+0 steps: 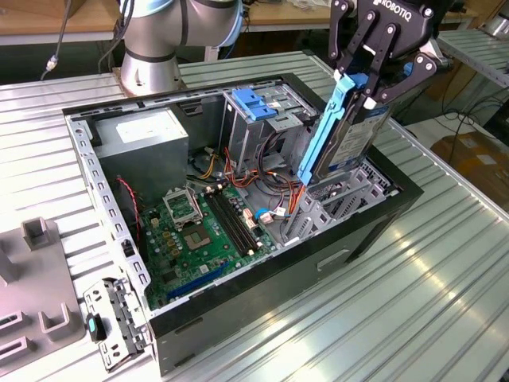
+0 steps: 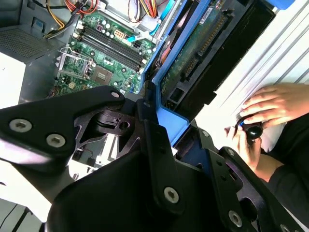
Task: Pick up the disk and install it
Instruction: 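Insert the disk into the insertion slot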
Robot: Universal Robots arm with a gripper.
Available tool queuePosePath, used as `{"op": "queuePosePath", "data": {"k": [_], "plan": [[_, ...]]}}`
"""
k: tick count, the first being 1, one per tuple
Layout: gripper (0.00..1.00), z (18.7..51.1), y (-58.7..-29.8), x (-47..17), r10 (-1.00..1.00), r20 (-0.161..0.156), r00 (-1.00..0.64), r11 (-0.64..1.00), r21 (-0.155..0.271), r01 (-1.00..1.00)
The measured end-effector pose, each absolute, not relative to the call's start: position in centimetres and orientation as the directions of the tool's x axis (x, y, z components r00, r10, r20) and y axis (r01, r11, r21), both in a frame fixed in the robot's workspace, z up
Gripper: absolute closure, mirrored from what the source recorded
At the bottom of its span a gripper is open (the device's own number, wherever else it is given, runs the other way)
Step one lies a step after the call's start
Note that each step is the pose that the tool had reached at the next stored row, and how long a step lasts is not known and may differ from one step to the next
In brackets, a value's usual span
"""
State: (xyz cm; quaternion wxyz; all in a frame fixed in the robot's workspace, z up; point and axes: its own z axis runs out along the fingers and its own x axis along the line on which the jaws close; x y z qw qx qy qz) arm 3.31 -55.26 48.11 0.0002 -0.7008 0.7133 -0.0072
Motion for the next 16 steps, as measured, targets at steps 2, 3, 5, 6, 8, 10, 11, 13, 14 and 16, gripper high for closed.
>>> {"op": "queuePosePath", "data": {"k": [2,3,5,6,8,10,11,13,14,16], "plan": [[0.63,48.1,-55.3,3.8,-1.000,0.010,-0.018,0.017,-0.011,-1.000],[0.63,48.1,-55.3,4.0,-1.000,0.010,-0.018,0.017,-0.011,-1.000],[0.63,48.0,-55.3,4.3,-1.000,0.010,-0.018,0.018,-0.011,-1.000],[0.63,48.0,-55.3,4.4,-1.000,0.010,-0.018,0.018,-0.011,-1.000],[0.63,47.9,-55.3,4.5,-1.000,0.010,-0.018,0.018,-0.011,-1.000],[0.63,47.8,-55.3,4.7,-1.000,0.010,-0.021,0.021,-0.011,-1.000],[0.63,47.7,-55.3,4.8,-1.000,0.010,-0.023,0.023,-0.011,-1.000],[0.63,47.7,-55.3,4.9,-1.000,0.010,-0.023,0.023,-0.011,-1.000],[0.63,47.7,-55.3,4.9,-1.000,0.010,-0.023,0.023,-0.011,-1.000],[0.63,47.7,-55.3,4.9,-1.000,0.010,-0.023,0.023,-0.011,-1.000]]}}
